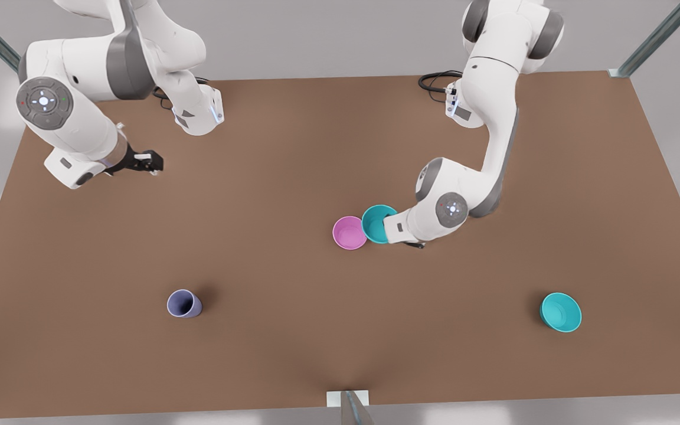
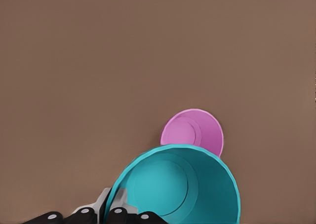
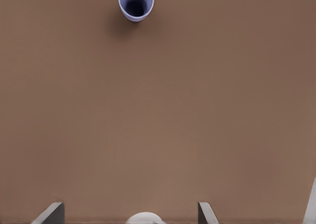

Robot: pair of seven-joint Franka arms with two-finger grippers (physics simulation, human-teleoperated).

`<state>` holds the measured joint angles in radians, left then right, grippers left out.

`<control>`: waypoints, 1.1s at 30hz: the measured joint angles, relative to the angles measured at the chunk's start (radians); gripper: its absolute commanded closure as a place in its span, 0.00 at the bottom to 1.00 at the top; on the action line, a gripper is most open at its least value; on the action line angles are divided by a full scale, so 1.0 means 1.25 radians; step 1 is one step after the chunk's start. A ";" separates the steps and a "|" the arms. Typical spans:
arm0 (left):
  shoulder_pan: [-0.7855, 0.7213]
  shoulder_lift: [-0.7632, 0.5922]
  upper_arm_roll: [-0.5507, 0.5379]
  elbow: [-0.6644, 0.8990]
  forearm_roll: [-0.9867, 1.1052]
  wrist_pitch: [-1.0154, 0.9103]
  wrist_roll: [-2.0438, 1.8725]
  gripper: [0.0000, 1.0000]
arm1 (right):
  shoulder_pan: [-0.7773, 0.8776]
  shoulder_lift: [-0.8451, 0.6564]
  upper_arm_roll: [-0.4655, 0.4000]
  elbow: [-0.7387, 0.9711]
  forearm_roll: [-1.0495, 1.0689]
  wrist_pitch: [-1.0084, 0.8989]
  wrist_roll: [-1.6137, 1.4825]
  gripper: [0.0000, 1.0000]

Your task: Stack the blue bowl on the pink bowl

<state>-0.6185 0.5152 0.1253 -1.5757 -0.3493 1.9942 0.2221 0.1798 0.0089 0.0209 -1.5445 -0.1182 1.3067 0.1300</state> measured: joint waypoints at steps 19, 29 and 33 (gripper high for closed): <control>-0.082 0.108 -0.003 0.001 -0.053 0.095 -0.315 0.79 | -0.063 0.002 0.001 -0.007 0.009 -0.008 -0.069 0.00; -0.082 0.132 -0.004 0.000 -0.057 0.108 -0.384 0.00 | -0.084 0.004 0.004 -0.009 0.011 -0.009 -0.083 0.00; -0.069 0.107 -0.004 -0.003 -0.090 0.094 -0.375 0.00 | -0.084 0.005 0.004 -0.009 0.011 -0.009 -0.087 0.00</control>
<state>-0.7042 0.6493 0.1209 -1.5791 -0.4613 2.1113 -0.2462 0.0747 0.0151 0.0263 -1.5559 -0.1048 1.2957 0.0212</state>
